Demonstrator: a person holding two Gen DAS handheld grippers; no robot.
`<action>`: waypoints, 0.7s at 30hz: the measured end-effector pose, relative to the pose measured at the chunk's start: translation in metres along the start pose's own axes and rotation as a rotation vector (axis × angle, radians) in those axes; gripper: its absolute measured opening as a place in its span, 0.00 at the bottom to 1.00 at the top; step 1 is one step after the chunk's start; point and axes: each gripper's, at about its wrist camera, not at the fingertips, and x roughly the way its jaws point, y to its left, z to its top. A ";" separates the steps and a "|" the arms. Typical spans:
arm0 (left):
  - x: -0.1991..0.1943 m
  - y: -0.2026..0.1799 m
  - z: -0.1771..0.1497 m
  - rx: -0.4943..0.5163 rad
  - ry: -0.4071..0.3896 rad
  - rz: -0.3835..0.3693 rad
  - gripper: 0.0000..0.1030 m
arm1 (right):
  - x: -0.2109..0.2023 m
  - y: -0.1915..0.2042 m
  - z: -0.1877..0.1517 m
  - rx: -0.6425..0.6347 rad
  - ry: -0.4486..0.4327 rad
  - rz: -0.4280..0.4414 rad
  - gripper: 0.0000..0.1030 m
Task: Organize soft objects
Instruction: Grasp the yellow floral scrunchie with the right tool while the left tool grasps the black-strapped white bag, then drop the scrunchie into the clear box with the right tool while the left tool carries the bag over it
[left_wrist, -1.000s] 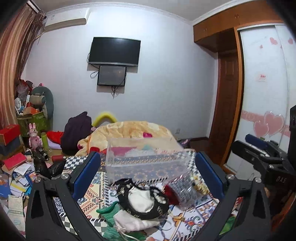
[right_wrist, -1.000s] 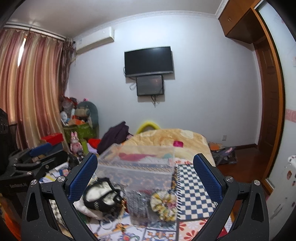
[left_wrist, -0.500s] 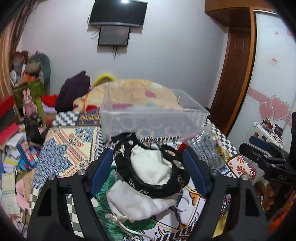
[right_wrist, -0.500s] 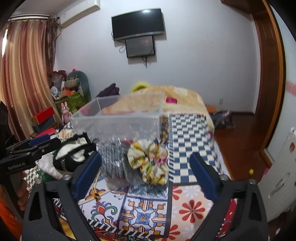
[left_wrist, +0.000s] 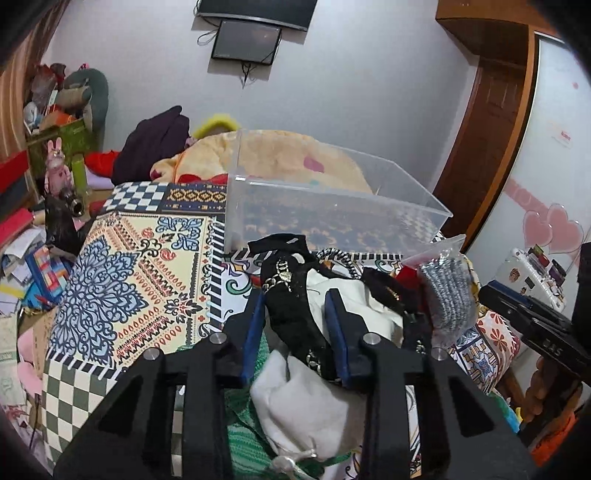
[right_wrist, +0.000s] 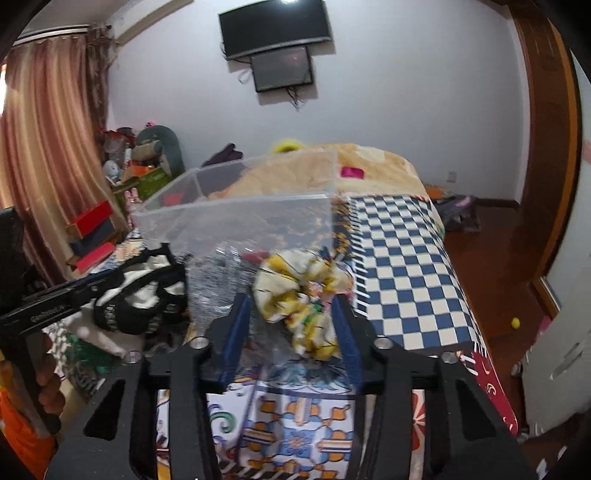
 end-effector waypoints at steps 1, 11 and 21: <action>0.001 0.000 0.000 0.000 0.001 0.002 0.32 | 0.004 -0.003 -0.002 0.009 0.014 -0.008 0.34; 0.007 0.003 -0.002 -0.010 0.009 0.005 0.21 | 0.020 -0.007 -0.008 0.011 0.074 -0.026 0.12; -0.010 -0.008 0.007 0.009 -0.044 0.007 0.11 | -0.004 -0.012 0.004 0.027 -0.004 -0.025 0.08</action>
